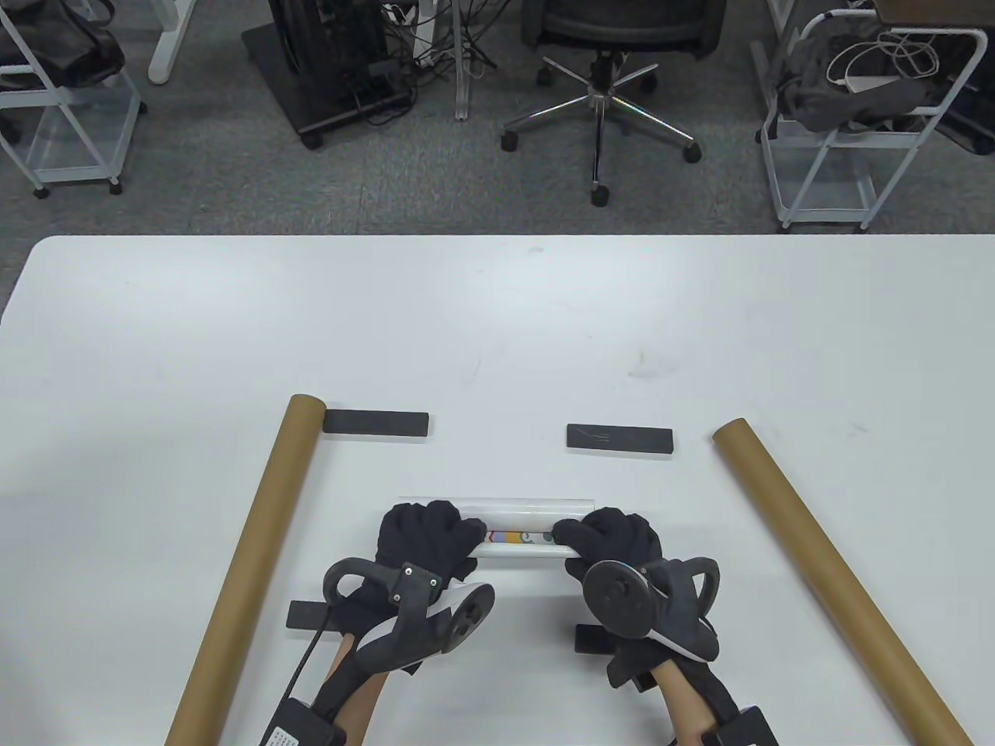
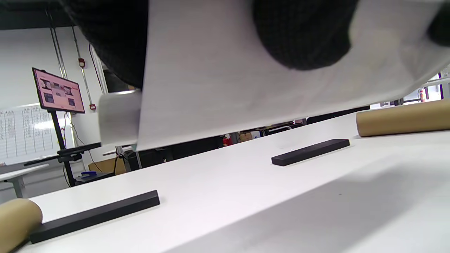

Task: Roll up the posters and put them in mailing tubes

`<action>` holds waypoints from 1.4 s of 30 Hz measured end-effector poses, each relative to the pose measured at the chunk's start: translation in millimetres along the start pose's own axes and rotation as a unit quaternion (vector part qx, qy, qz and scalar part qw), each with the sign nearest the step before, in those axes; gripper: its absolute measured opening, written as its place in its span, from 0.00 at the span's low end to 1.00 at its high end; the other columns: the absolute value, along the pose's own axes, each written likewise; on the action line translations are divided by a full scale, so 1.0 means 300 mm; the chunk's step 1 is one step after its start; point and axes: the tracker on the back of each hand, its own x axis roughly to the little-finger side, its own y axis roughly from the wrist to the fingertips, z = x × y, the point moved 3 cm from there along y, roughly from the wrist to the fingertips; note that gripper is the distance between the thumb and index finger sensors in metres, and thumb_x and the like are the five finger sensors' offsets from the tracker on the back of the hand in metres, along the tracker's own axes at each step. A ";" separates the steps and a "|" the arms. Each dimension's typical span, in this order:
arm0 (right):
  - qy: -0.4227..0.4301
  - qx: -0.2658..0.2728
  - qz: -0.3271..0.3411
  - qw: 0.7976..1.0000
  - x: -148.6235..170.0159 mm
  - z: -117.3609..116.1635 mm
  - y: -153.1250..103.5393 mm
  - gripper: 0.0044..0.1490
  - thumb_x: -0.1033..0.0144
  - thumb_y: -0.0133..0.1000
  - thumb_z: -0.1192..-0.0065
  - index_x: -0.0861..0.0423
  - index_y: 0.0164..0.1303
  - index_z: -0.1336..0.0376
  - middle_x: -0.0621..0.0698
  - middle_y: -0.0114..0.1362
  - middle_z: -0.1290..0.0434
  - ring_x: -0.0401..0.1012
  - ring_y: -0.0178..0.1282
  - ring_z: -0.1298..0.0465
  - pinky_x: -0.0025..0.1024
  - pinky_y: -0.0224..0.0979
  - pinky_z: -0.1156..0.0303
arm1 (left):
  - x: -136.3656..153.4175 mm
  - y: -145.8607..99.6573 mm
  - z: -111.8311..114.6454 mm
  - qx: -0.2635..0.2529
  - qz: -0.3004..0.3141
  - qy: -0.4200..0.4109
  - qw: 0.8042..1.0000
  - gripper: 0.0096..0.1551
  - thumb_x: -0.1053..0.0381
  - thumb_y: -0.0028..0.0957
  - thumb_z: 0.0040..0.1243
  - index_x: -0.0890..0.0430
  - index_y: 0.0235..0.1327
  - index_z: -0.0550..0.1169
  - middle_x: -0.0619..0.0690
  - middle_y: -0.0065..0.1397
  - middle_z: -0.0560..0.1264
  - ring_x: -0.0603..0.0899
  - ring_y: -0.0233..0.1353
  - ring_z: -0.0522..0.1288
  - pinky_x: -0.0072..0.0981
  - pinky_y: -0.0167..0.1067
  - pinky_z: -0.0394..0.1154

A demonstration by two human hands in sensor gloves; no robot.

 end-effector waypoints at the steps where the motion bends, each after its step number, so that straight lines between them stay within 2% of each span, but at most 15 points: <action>1: 0.008 -0.001 0.002 1.000 0.003 -0.001 0.001 0.30 0.65 0.52 0.38 0.52 0.66 0.35 0.54 0.66 0.30 0.52 0.58 0.26 0.65 0.73 0.35 | 0.000 0.000 0.000 0.000 0.001 -0.002 1.000 0.28 0.43 0.48 0.59 0.38 0.65 0.73 0.39 0.66 0.76 0.48 0.61 0.81 0.51 0.73 0.77; 3: 0.022 -0.003 0.002 1.000 0.008 -0.003 0.002 0.30 0.66 0.52 0.38 0.53 0.66 0.35 0.55 0.65 0.30 0.52 0.58 0.25 0.65 0.73 0.35 | 0.004 0.001 0.002 0.001 0.000 -0.008 1.000 0.33 0.42 0.47 0.60 0.37 0.70 0.68 0.39 0.65 0.76 0.48 0.60 0.81 0.50 0.73 0.77; 6: 0.021 -0.001 -0.002 1.000 0.013 -0.004 0.004 0.30 0.65 0.51 0.37 0.52 0.66 0.35 0.54 0.65 0.30 0.52 0.58 0.25 0.64 0.73 0.34 | 0.007 0.000 -0.001 -0.007 -0.001 -0.014 1.000 0.35 0.42 0.46 0.62 0.37 0.69 0.66 0.37 0.64 0.77 0.47 0.59 0.82 0.49 0.73 0.78; 9: 0.013 -0.007 -0.006 1.000 0.017 -0.014 0.008 0.28 0.65 0.51 0.38 0.50 0.64 0.34 0.53 0.66 0.30 0.52 0.60 0.25 0.64 0.73 0.35 | -0.003 0.002 -0.001 -0.003 0.002 0.001 1.000 0.29 0.42 0.46 0.62 0.38 0.62 0.70 0.37 0.62 0.78 0.46 0.58 0.83 0.48 0.72 0.79; 12: -0.006 -0.042 -0.030 0.999 0.025 -0.029 0.008 0.27 0.62 0.51 0.40 0.48 0.62 0.33 0.57 0.68 0.33 0.55 0.60 0.28 0.67 0.73 0.37 | -0.013 0.004 0.006 0.005 0.004 0.007 1.000 0.26 0.42 0.46 0.61 0.39 0.60 0.74 0.38 0.63 0.79 0.48 0.61 0.83 0.50 0.73 0.78; 15: -0.010 -0.043 -0.017 0.999 0.022 -0.024 0.007 0.28 0.61 0.51 0.40 0.49 0.63 0.32 0.53 0.63 0.30 0.52 0.56 0.26 0.65 0.73 0.35 | -0.015 0.004 0.007 0.003 0.001 0.028 1.000 0.26 0.42 0.46 0.59 0.38 0.60 0.76 0.39 0.65 0.79 0.49 0.62 0.83 0.51 0.73 0.77; 19: -0.005 -0.025 -0.016 1.000 0.024 -0.016 0.005 0.32 0.59 0.49 0.39 0.51 0.66 0.34 0.50 0.61 0.26 0.49 0.55 0.22 0.62 0.74 0.32 | -0.002 0.001 0.012 0.008 -0.005 0.034 0.999 0.28 0.42 0.47 0.55 0.38 0.63 0.76 0.38 0.64 0.80 0.49 0.61 0.84 0.50 0.73 0.78; 22: 0.000 -0.013 -0.013 1.000 0.025 -0.012 0.005 0.33 0.59 0.50 0.41 0.52 0.67 0.35 0.49 0.62 0.25 0.49 0.56 0.21 0.60 0.73 0.31 | 0.004 0.002 0.024 0.016 -0.005 0.030 0.999 0.28 0.43 0.48 0.52 0.38 0.65 0.74 0.38 0.64 0.79 0.49 0.61 0.83 0.51 0.73 0.77; 25: 0.012 -0.024 -0.014 1.000 0.025 -0.020 0.006 0.32 0.65 0.54 0.47 0.54 0.71 0.38 0.54 0.66 0.27 0.52 0.58 0.23 0.64 0.73 0.33 | 0.001 0.004 0.027 0.019 -0.001 0.024 1.000 0.30 0.43 0.50 0.50 0.39 0.69 0.70 0.39 0.64 0.78 0.49 0.60 0.82 0.52 0.74 0.76; 28: 0.048 -0.037 -0.006 0.998 0.023 -0.022 0.005 0.32 0.66 0.55 0.48 0.57 0.72 0.40 0.58 0.65 0.30 0.54 0.56 0.26 0.67 0.72 0.35 | 0.001 0.004 0.026 0.017 0.000 0.022 1.000 0.34 0.42 0.49 0.55 0.37 0.72 0.66 0.39 0.63 0.78 0.49 0.59 0.81 0.53 0.74 0.76; 30: 0.045 -0.047 -0.002 0.998 0.014 -0.025 0.003 0.36 0.61 0.54 0.43 0.58 0.74 0.42 0.58 0.66 0.32 0.54 0.57 0.28 0.68 0.73 0.37 | -0.001 0.005 0.025 0.015 -0.001 0.030 0.999 0.37 0.43 0.48 0.58 0.36 0.73 0.63 0.38 0.63 0.77 0.49 0.59 0.81 0.52 0.74 0.76; 32: 0.012 -0.045 0.001 0.999 0.004 -0.026 0.006 0.36 0.61 0.53 0.40 0.56 0.73 0.42 0.57 0.66 0.32 0.53 0.56 0.27 0.67 0.73 0.36 | -0.008 0.004 0.020 0.006 0.000 0.052 0.999 0.38 0.43 0.47 0.60 0.35 0.72 0.61 0.37 0.61 0.77 0.48 0.58 0.81 0.52 0.73 0.77; 34: -0.017 -0.029 -0.003 0.999 0.000 -0.028 0.006 0.30 0.63 0.52 0.41 0.51 0.67 0.38 0.53 0.64 0.30 0.51 0.55 0.25 0.65 0.73 0.34 | -0.011 0.003 0.021 0.005 0.002 0.057 0.998 0.31 0.43 0.46 0.60 0.36 0.66 0.66 0.36 0.60 0.78 0.47 0.57 0.82 0.51 0.73 0.77; 36: -0.016 -0.027 -0.002 1.000 -0.002 -0.032 0.005 0.27 0.62 0.52 0.41 0.50 0.64 0.34 0.55 0.66 0.31 0.53 0.58 0.26 0.65 0.73 0.35 | -0.012 0.003 0.028 0.020 0.004 0.043 0.999 0.26 0.44 0.47 0.60 0.37 0.61 0.71 0.37 0.61 0.79 0.48 0.58 0.82 0.51 0.73 0.77; 42: -0.016 -0.031 -0.015 0.999 0.013 -0.032 0.008 0.30 0.61 0.51 0.40 0.50 0.65 0.34 0.54 0.64 0.30 0.52 0.57 0.26 0.65 0.73 0.35 | -0.012 0.007 0.028 0.017 -0.001 0.046 0.999 0.25 0.42 0.47 0.59 0.36 0.60 0.76 0.39 0.66 0.77 0.50 0.62 0.81 0.53 0.74 0.76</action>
